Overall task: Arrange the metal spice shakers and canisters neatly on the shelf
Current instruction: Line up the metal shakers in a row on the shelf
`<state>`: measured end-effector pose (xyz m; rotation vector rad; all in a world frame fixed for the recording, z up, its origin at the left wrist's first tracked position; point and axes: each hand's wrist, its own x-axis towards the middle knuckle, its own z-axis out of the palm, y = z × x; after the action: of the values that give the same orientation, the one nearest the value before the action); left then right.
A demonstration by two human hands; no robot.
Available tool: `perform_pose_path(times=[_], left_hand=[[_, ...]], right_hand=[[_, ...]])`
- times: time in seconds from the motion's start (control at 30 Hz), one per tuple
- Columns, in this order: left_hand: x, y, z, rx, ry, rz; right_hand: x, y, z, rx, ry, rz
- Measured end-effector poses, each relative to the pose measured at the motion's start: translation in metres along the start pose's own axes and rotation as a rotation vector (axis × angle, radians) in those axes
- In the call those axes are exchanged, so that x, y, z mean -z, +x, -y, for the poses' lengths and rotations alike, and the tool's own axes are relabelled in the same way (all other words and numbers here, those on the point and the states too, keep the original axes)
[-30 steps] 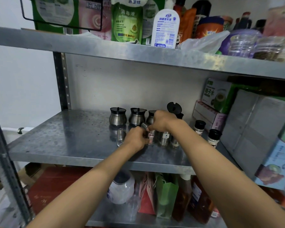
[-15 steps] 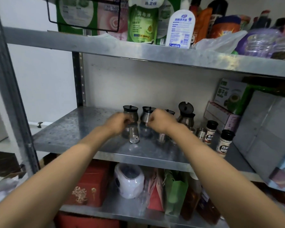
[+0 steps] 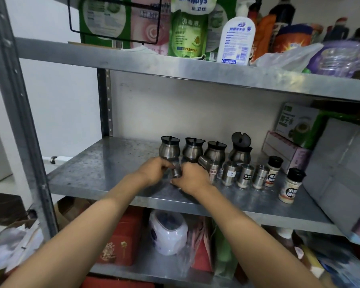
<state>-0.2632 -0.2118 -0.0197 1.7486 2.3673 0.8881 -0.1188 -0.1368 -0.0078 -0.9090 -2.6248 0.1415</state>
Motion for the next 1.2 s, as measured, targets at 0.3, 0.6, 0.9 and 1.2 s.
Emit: perform_pose_path(times=[0.3,0.6,0.9,1.2], left_hand=[[-0.004,-0.005,0.004,0.001,-0.178,-0.002],[-0.008,-0.002,-0.012,0.007,-0.365,-0.013],[-0.021,-0.002,-0.025,0.113,-0.619,0.034],[-0.027,-0.004,-0.030,0.123,-0.577,-0.007]], right_hand=[[-0.006,0.001,-0.004,-0.020,0.065,-0.085],[0.031,0.013,-0.011,-0.023,0.196,-0.111],[0.053,0.031,-0.026,0.005,0.241,0.103],[0.064,0.034,-0.020,0.005,0.141,0.217]])
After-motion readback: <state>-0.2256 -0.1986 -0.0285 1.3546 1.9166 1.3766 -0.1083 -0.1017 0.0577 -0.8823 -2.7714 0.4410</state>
